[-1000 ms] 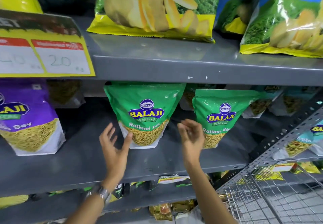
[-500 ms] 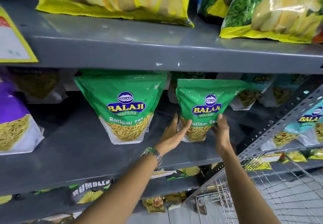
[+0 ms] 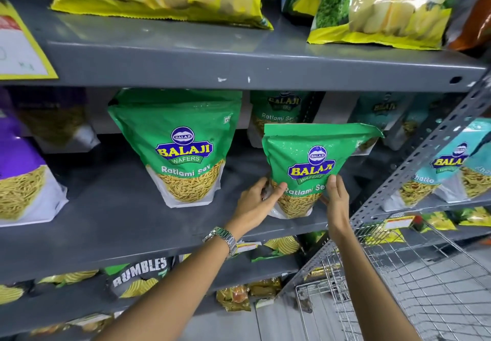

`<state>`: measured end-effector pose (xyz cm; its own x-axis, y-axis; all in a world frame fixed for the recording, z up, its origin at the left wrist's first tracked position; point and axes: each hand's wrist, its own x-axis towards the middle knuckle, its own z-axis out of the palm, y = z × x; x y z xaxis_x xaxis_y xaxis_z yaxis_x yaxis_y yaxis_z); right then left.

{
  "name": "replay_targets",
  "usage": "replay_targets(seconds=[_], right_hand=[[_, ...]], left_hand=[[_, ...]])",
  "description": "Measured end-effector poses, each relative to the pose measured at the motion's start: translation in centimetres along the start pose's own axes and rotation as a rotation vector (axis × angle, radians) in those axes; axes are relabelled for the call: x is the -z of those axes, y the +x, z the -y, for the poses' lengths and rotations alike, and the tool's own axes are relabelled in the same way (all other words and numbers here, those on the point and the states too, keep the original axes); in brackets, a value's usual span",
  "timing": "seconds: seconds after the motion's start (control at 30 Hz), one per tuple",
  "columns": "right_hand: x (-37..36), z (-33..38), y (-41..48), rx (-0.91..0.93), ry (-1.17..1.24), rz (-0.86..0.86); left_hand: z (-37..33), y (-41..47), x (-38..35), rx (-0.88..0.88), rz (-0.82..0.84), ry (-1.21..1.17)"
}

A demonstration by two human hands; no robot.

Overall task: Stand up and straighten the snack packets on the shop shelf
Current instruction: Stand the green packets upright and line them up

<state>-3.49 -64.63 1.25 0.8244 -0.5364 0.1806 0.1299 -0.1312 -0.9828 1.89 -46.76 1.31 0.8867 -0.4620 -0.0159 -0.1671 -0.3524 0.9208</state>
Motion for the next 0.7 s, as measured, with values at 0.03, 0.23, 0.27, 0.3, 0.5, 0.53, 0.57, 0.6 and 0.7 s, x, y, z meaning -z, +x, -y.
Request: replay_targets(seconds=[0.03,0.23,0.27,0.3,0.5,0.53,0.57,0.6,0.7], right_hand=[[0.1,-0.1,-0.3,0.001,0.004,-0.007],[0.3,0.2,-0.9,-0.007,0.005,-0.013],[0.3,0.2,-1.0,-0.003,0.006,-0.011],[0.3,0.2,-1.0,0.000,0.003,-0.015],[0.1,0.3,-1.4,0.001,0.025,-0.073],[-0.2,0.2,-1.9,0.022,0.021,-0.146],[-0.4,-0.1,-2.6,0.077,-0.024,-0.273],[-1.0,-0.5,-3.7,0.181,-0.108,-0.419],[-4.8,-2.3,-8.9,0.556,-0.377,-0.312]], left_hand=[[0.0,-0.2,-0.1,-0.001,-0.006,0.001],[-0.1,-1.0,-0.2,0.005,0.004,-0.056],[-0.1,-1.1,-0.3,0.010,-0.003,-0.070],[0.0,-1.1,-0.4,0.016,-0.008,-0.082],[0.0,-1.1,-0.2,0.099,0.050,-0.075],[0.1,-1.4,0.0,0.113,0.048,-0.126],[0.5,-1.9,0.0,0.101,0.019,-0.209],[1.2,-2.7,0.0,0.070,-0.048,-0.307],[4.0,-6.1,0.1,0.008,-0.459,-0.531]])
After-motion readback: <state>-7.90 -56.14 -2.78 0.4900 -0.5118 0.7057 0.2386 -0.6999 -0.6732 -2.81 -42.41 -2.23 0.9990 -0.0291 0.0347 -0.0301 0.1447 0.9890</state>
